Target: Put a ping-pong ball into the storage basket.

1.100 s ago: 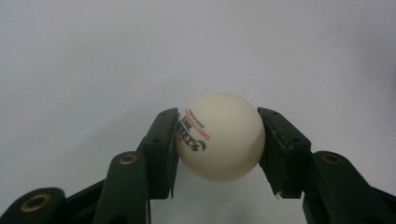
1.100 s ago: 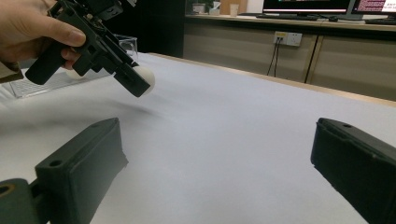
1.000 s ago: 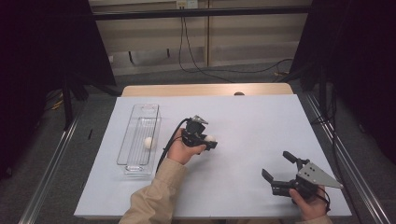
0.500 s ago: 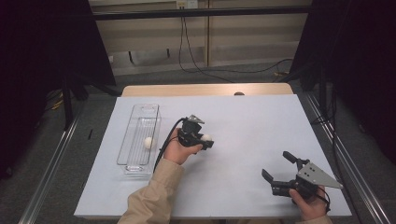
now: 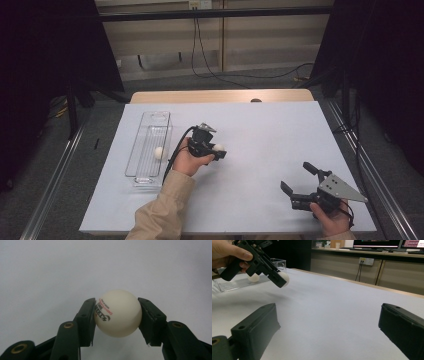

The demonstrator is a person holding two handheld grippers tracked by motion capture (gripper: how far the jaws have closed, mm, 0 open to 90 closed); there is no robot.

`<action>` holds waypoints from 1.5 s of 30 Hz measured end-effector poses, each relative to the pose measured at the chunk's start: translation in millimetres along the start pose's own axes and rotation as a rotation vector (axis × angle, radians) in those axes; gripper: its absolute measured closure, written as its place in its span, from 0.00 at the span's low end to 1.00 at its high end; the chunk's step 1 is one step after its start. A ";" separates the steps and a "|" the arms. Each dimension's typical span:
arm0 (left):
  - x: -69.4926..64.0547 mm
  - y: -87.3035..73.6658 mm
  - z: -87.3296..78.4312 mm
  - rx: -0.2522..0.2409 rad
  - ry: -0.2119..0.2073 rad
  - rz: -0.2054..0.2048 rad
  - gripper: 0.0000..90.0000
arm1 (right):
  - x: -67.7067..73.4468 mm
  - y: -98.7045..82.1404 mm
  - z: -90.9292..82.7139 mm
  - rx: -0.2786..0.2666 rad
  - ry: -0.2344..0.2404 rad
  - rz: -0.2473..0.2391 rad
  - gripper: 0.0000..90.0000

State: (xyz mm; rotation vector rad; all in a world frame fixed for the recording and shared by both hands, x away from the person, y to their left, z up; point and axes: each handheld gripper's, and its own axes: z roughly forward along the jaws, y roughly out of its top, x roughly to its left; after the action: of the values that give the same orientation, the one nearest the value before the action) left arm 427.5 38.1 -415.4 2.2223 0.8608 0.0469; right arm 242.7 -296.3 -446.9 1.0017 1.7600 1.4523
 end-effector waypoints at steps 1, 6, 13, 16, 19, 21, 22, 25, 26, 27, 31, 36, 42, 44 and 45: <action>0.1 0.0 -0.4 0.002 0.001 0.000 0.57 | 0.2 0.0 0.1 0.002 0.001 0.001 0.02; 0.9 -0.1 -2.0 -0.003 -0.001 -0.010 0.57 | -0.2 0.0 0.0 0.002 0.000 0.001 0.02; 2.4 -0.3 -5.1 0.003 -0.007 -0.012 0.57 | -0.1 0.3 -0.4 0.000 -0.001 -0.003 0.02; 2.5 0.4 -7.5 0.003 -0.012 -0.019 0.57 | -0.2 0.2 -0.4 0.002 -0.001 -0.001 0.02; 3.2 0.9 -10.2 -0.001 -0.013 -0.019 0.57 | -0.2 0.2 -0.5 0.001 0.000 0.000 0.02; 3.5 0.9 -11.6 -0.005 -0.010 -0.022 0.57 | -0.3 0.3 -0.6 0.001 0.000 -0.002 0.02; 3.9 0.9 -12.3 -0.006 -0.009 -0.022 0.57 | -0.1 0.4 -0.7 0.000 -0.002 0.000 0.02; 5.4 0.8 -13.8 -0.011 -0.012 -0.030 0.57 | -0.1 0.5 -1.0 -0.001 -0.003 0.002 0.02; 6.1 0.9 -14.6 -0.006 -0.016 -0.029 0.57 | -0.1 0.5 -1.0 0.001 -0.003 0.003 0.02; 6.4 0.9 -15.2 -0.004 -0.017 -0.031 0.57 | -0.2 0.5 -0.9 -0.001 -0.002 0.001 0.02; 7.5 1.1 -17.7 -0.006 -0.011 -0.036 0.57 | 0.0 0.4 -0.7 -0.001 -0.002 -0.002 0.02; 11.0 0.9 -22.1 -0.010 -0.010 -0.046 0.57 | -0.2 0.4 -0.7 -0.001 -0.001 0.001 0.02; 14.6 0.8 -28.1 -0.019 0.001 -0.058 0.57 | -0.2 0.4 -0.5 0.000 -0.001 -0.001 0.02; 15.5 0.6 -29.8 -0.019 0.002 -0.061 0.57 | -0.2 0.4 -0.6 -0.001 -0.001 0.000 0.02; 16.2 0.7 -30.6 -0.016 -0.001 -0.060 0.57 | -0.2 0.4 -0.7 -0.001 -0.002 0.000 0.02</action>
State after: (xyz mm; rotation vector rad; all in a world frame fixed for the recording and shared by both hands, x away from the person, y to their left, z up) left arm 431.9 66.6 -396.2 2.1800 0.9229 0.0235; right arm 242.2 -296.7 -446.3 1.0027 1.7581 1.4515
